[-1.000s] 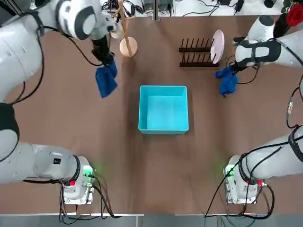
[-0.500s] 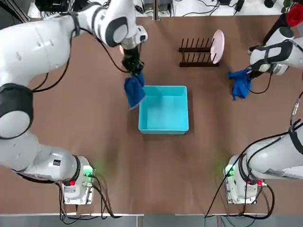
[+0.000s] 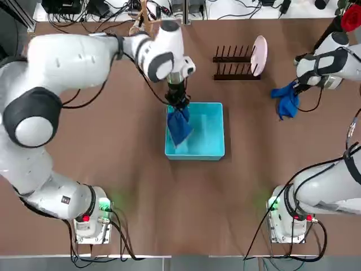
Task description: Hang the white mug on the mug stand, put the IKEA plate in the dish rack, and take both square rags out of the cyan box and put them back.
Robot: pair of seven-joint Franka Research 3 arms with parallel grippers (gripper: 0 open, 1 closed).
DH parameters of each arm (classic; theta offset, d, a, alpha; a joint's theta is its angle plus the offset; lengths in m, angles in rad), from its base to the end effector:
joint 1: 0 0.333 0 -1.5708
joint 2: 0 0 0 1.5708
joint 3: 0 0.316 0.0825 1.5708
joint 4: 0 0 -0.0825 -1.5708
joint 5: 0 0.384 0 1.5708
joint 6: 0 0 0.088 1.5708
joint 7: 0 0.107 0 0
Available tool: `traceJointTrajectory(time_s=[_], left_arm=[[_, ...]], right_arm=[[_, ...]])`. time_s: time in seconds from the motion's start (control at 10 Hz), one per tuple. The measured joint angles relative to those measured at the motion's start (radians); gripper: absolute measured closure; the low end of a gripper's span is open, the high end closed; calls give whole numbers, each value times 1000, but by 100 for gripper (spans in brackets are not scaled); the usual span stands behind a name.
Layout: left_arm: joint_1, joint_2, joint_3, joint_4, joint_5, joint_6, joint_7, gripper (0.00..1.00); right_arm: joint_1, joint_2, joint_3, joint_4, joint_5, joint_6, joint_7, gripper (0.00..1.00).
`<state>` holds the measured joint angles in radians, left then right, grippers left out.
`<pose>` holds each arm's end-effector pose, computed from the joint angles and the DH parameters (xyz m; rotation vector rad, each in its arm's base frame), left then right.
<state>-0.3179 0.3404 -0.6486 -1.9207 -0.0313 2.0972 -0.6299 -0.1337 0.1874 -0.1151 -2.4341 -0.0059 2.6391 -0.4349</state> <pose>0.3561 -0.4853 0.3419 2.9952 -0.4548 -0.3543 0.4769 -0.1222 0.2311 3.0979 0.3006 0.0149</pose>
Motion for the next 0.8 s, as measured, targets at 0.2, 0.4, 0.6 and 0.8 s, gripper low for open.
traceJointTrajectory(time_s=[0.2, 0.4, 0.6, 0.8], left_arm=[[0, 16, 2, 5, 6, 1, -5, 70], [8, 15, 6, 15, 8, 1, -3, 39], [14, -13, 23, 37, 24, 1, -2, 10], [18, -86, 102, 92, 41, -46, 59, 0]], right_arm=[[89, 5, 3, -1, 54, 13, 68, 96], [193, 13, 7, -4, 63, 30, 216, 96], [279, 16, 8, -5, 64, 31, 347, 96], [353, 16, 9, -9, 64, 18, 459, 96]])
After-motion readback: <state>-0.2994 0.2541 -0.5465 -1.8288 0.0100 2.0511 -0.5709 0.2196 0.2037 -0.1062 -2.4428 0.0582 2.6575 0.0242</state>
